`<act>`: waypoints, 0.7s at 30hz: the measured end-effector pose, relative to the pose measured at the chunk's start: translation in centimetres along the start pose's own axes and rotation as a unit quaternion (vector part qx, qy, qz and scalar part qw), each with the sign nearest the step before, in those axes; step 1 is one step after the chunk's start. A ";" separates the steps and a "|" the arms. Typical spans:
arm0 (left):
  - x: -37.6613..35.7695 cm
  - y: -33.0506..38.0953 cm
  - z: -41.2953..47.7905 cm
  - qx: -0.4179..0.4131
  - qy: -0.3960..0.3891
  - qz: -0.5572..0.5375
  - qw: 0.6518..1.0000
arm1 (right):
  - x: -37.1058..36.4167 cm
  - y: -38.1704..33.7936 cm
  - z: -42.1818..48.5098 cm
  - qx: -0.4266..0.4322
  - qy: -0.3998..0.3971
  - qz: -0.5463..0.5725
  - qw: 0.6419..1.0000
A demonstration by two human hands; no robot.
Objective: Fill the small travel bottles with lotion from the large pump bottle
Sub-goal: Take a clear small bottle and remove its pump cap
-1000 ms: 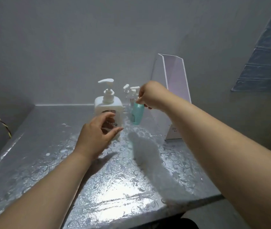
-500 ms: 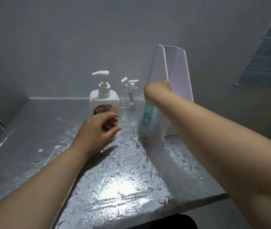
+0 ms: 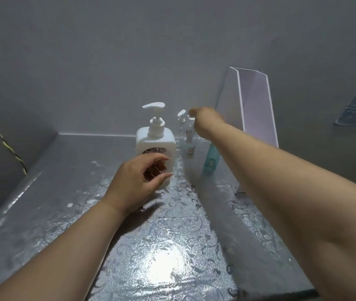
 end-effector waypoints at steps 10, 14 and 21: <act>0.5 0.7 -0.2 -0.005 0.020 -0.024 0.999 | 2.6 0.0 -4.8 -0.012 -0.112 0.067 0.991; 0.0 1.1 -0.5 -0.010 -0.012 -0.013 1.000 | 3.2 -1.9 -8.6 0.020 -0.144 0.203 0.968; 0.7 1.6 -0.9 -0.007 0.019 0.016 1.000 | 2.9 -3.7 -11.5 0.039 -0.061 0.363 0.929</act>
Point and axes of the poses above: each hand's wrist, its own z-axis towards the middle knuckle, its own x-axis out of the back of the hand, y = z × x, the point moved 7 cm from there along z, towards the middle knuckle, and after that the axes turned 7 degrees about z, right-handed, at the moved point
